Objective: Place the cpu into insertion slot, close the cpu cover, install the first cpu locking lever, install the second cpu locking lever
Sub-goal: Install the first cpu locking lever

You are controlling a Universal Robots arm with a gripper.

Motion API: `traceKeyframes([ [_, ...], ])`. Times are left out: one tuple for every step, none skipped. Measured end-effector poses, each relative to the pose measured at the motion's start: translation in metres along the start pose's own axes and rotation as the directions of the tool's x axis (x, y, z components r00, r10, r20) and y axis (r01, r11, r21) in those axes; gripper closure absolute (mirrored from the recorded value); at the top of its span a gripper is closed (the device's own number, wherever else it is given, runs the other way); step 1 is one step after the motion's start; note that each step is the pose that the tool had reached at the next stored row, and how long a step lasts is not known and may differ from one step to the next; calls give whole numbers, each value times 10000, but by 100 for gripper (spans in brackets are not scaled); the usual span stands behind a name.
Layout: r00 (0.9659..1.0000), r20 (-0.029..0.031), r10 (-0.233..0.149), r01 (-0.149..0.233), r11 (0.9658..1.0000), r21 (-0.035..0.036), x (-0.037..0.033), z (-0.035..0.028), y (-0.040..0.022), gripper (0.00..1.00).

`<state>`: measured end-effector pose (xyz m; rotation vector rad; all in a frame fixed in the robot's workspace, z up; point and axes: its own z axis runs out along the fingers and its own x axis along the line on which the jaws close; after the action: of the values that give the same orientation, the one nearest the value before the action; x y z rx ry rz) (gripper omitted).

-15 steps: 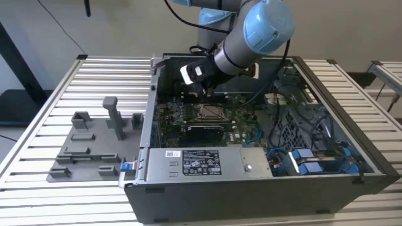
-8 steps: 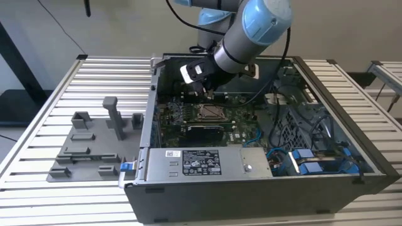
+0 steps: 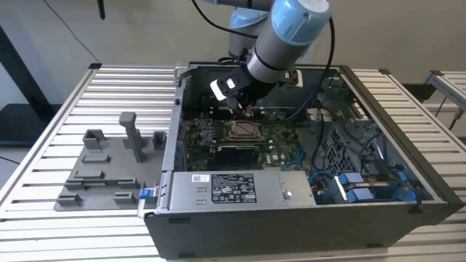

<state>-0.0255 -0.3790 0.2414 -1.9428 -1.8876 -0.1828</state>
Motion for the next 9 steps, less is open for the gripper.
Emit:
traceKeyframes([
  [9999,14,-106,106,9999,-100,0,0,0,89],
  [9997,29,-222,223,9995,-210,0,0,0,89],
  [9995,42,-324,325,9990,-298,0,-1,0,89],
  [9990,55,-434,436,9984,-368,1,-2,0,89],
  [9985,66,-539,541,9976,-420,1,-3,0,89],
  [9979,79,-645,648,9968,-471,2,-5,-1,89],
  [9971,90,-750,754,9958,-518,2,-6,-1,89],
  [9964,97,-847,851,9949,-549,3,-8,-2,89],
  [9957,102,-923,927,9942,-539,6,-16,-3,89],
])
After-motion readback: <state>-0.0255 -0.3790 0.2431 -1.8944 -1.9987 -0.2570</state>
